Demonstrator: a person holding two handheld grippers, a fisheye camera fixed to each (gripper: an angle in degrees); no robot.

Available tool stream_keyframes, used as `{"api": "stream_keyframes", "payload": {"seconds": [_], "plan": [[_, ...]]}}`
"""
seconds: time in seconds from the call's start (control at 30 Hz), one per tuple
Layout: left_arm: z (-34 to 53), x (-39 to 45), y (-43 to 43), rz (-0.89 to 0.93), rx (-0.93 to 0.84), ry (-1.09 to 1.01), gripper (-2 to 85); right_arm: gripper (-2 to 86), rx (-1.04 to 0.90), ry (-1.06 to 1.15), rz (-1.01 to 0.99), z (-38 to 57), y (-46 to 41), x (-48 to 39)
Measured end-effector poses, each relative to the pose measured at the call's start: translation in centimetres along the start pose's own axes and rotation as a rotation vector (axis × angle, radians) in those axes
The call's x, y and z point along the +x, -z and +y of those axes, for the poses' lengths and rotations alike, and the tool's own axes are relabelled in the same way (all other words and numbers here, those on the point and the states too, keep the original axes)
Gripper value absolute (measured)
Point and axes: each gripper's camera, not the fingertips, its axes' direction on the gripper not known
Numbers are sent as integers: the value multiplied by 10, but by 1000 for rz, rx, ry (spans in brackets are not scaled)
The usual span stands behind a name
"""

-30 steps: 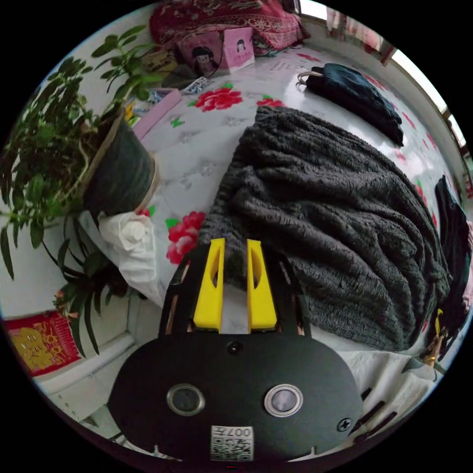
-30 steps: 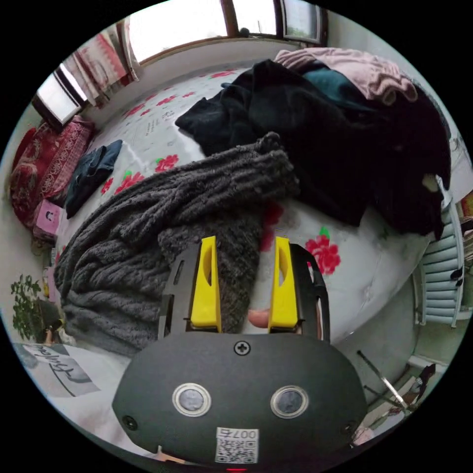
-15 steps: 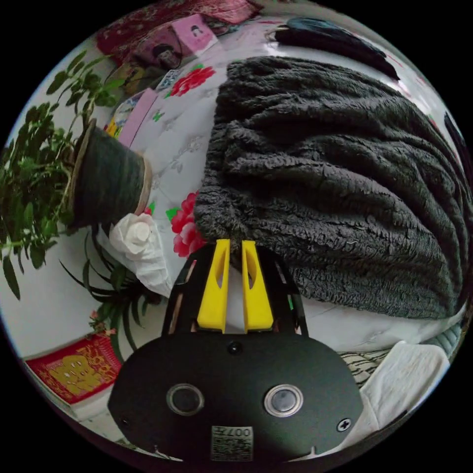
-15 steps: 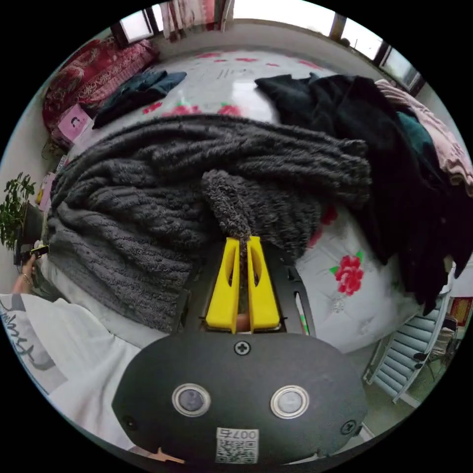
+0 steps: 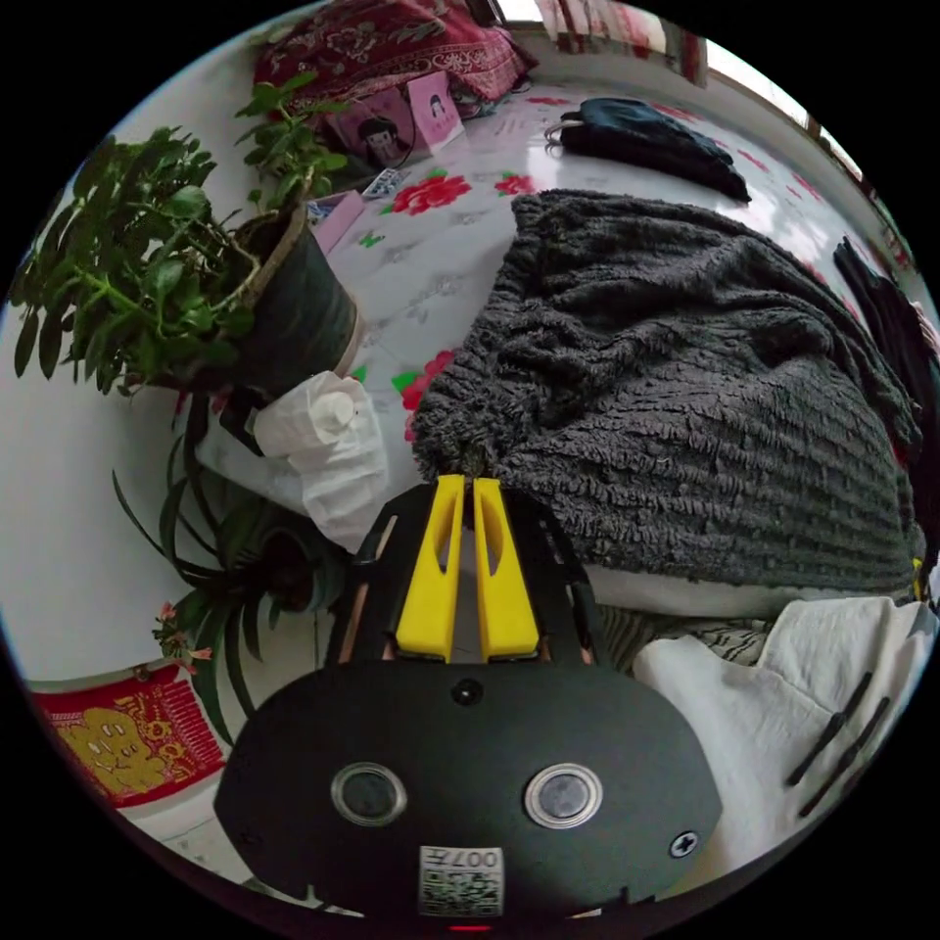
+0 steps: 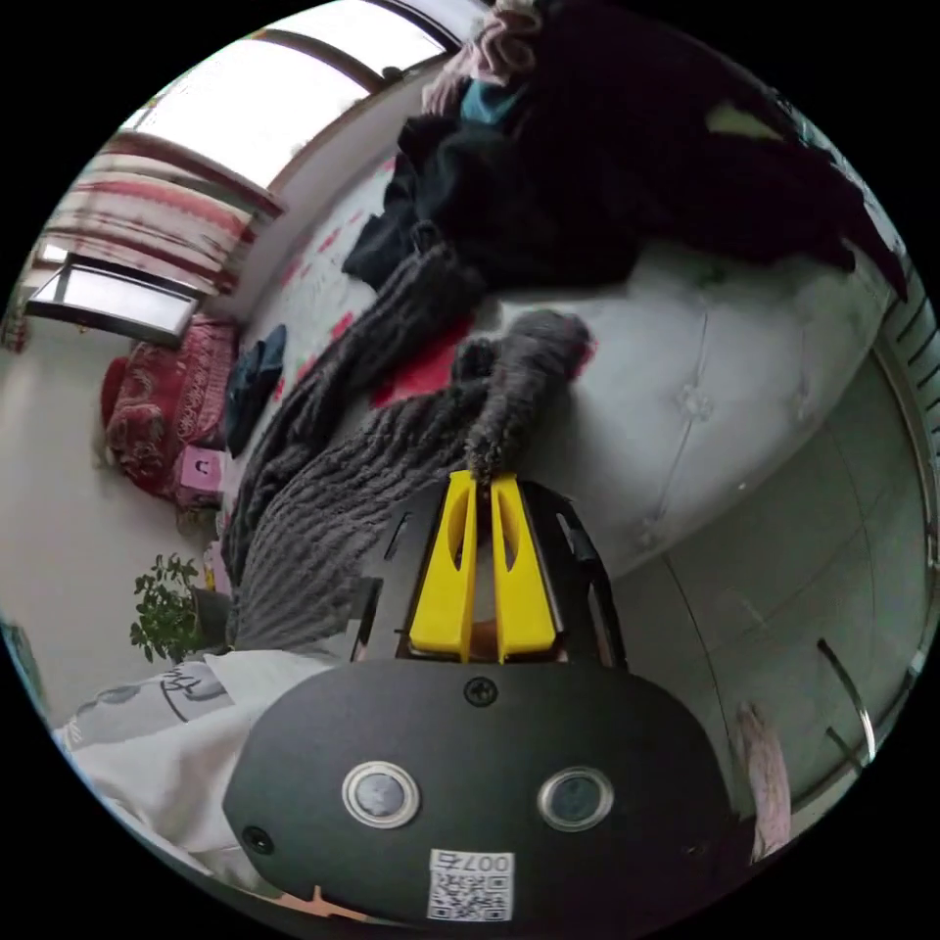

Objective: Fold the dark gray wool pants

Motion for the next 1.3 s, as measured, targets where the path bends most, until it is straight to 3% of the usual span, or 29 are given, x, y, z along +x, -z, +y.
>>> {"api": "stream_keyframes", "payload": {"seconds": [0.17,0.27,0.33,0.4,0.47,0.6,0.83,1.07,1.3], "plan": [[-16,6,27,-52,62,-51,-6,0,99,190,-49,-16,44,-32],[-8,15,8,-93,8,-67,-4,3,172,304,18,-4,71,-44],[1,21,-19,-97,-69,-72,1,8,111,290,89,5,58,-29],[10,24,-36,-89,-115,-45,11,17,-92,122,133,9,18,15],[20,25,-30,-88,-104,-18,20,24,-122,39,181,16,10,35],[37,17,2,-137,-49,12,13,37,149,21,199,25,45,28],[58,-4,48,-121,34,105,-4,58,283,157,69,-35,41,-30],[32,57,40,-123,11,-33,-9,82,112,274,26,-149,-39,-117],[-2,79,31,-137,15,-109,-10,76,21,173,175,-213,-118,-161]]}}
